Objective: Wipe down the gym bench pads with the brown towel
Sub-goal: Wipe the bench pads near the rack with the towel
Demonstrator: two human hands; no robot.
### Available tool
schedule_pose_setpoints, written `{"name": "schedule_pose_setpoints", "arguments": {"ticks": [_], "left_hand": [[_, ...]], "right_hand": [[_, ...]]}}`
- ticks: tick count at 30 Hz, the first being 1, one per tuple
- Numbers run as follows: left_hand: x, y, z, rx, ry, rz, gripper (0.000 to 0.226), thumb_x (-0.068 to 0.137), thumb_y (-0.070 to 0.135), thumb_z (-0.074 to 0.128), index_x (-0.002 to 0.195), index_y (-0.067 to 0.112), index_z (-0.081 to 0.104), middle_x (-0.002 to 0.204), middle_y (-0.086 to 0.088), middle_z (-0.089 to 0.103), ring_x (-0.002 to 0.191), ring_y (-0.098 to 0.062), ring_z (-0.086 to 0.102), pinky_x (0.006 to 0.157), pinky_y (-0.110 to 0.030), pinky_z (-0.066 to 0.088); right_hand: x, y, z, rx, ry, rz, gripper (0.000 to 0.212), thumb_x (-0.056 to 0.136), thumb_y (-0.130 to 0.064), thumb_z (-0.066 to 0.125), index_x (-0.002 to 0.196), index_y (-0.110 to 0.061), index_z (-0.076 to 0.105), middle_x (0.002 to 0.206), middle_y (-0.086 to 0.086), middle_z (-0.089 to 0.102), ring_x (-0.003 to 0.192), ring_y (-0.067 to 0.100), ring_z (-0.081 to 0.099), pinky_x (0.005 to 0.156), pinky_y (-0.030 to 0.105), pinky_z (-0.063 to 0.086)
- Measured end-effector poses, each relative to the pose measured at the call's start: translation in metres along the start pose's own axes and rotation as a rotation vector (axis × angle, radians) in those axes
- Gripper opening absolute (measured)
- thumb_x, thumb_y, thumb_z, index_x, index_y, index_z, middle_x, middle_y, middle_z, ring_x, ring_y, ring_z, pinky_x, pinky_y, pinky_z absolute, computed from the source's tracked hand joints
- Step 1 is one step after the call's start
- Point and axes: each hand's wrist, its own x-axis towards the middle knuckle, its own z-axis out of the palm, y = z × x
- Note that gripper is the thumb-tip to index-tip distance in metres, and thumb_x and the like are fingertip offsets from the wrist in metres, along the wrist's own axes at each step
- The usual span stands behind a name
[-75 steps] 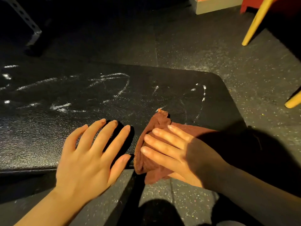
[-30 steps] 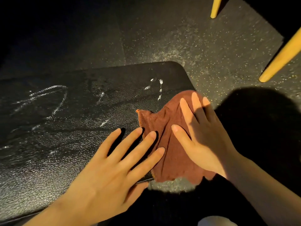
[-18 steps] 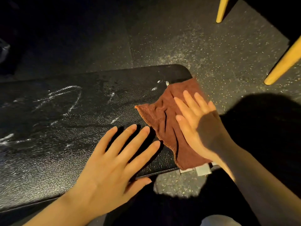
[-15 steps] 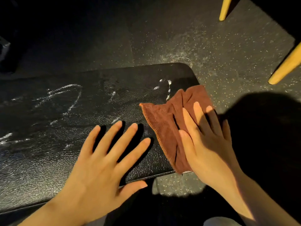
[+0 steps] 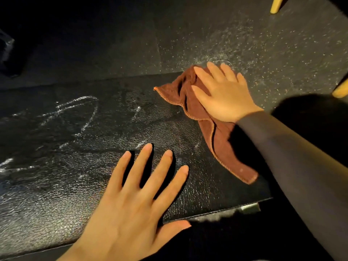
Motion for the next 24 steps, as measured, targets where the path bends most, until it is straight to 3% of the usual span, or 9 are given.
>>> {"name": "schedule_pose_setpoints", "arguments": {"ticks": [5,11,13,15,16,21,24], "left_hand": [[0.002,-0.001,-0.004,-0.004,-0.023,0.009,0.077,0.095,0.071,0.031,0.15,0.02,0.043,0.151,-0.017,0.043,0.139,-0.048,0.036,0.106,-0.063,0.029],[0.003,-0.002,-0.005,-0.006,-0.038,0.0,0.077,0.096,0.071,0.029,0.15,0.019,0.042,0.151,-0.018,0.043,0.14,-0.048,0.036,0.107,-0.063,0.03],[0.003,-0.002,-0.005,-0.007,-0.025,-0.001,0.077,0.095,0.071,0.03,0.15,0.019,0.043,0.151,-0.018,0.044,0.14,-0.048,0.036,0.107,-0.063,0.029],[0.003,-0.002,-0.003,-0.009,-0.006,0.003,0.077,0.094,0.071,0.032,0.15,0.019,0.043,0.15,-0.018,0.045,0.139,-0.048,0.037,0.107,-0.063,0.029],[0.002,-0.001,-0.003,-0.013,0.001,0.004,0.077,0.094,0.071,0.032,0.15,0.019,0.043,0.15,-0.018,0.045,0.139,-0.048,0.037,0.107,-0.064,0.028],[0.001,-0.002,-0.002,-0.028,0.005,-0.004,0.078,0.094,0.073,0.032,0.15,0.02,0.042,0.15,-0.018,0.044,0.141,-0.047,0.035,0.109,-0.065,0.031],[0.002,0.0,-0.003,-0.036,0.005,-0.002,0.078,0.093,0.073,0.035,0.151,0.021,0.041,0.151,-0.018,0.044,0.141,-0.046,0.034,0.108,-0.066,0.032]], "right_hand": [[-0.005,-0.002,0.003,0.043,0.062,0.044,0.059,0.099,-0.062,0.018,0.155,-0.042,0.014,0.166,-0.005,0.006,0.152,0.023,0.0,0.119,0.055,0.007],[-0.071,-0.021,0.003,-0.019,-0.073,0.168,0.062,0.098,-0.058,0.004,0.156,-0.037,-0.006,0.165,-0.005,-0.013,0.151,0.019,-0.012,0.12,0.055,0.001],[-0.106,-0.026,0.011,-0.047,-0.015,0.143,0.066,0.095,-0.058,-0.001,0.157,-0.033,0.003,0.166,0.001,0.0,0.152,0.024,0.002,0.118,0.059,0.009],[-0.141,-0.03,0.018,-0.029,0.151,0.076,0.065,0.1,-0.05,0.007,0.15,-0.017,0.032,0.154,0.016,0.038,0.139,0.035,0.04,0.103,0.069,0.033],[-0.156,-0.029,0.023,-0.025,0.229,0.057,0.06,0.103,-0.047,0.012,0.144,-0.01,0.038,0.145,0.02,0.049,0.131,0.039,0.05,0.096,0.071,0.04],[-0.185,-0.028,0.029,0.003,0.238,0.039,0.06,0.098,-0.048,0.029,0.15,-0.019,0.038,0.151,0.015,0.042,0.14,0.039,0.038,0.101,0.072,0.034],[-0.163,-0.022,0.023,-0.012,0.158,0.01,0.053,0.101,-0.045,0.023,0.141,-0.016,0.04,0.145,0.01,0.043,0.131,0.041,0.048,0.091,0.078,0.037]]}}
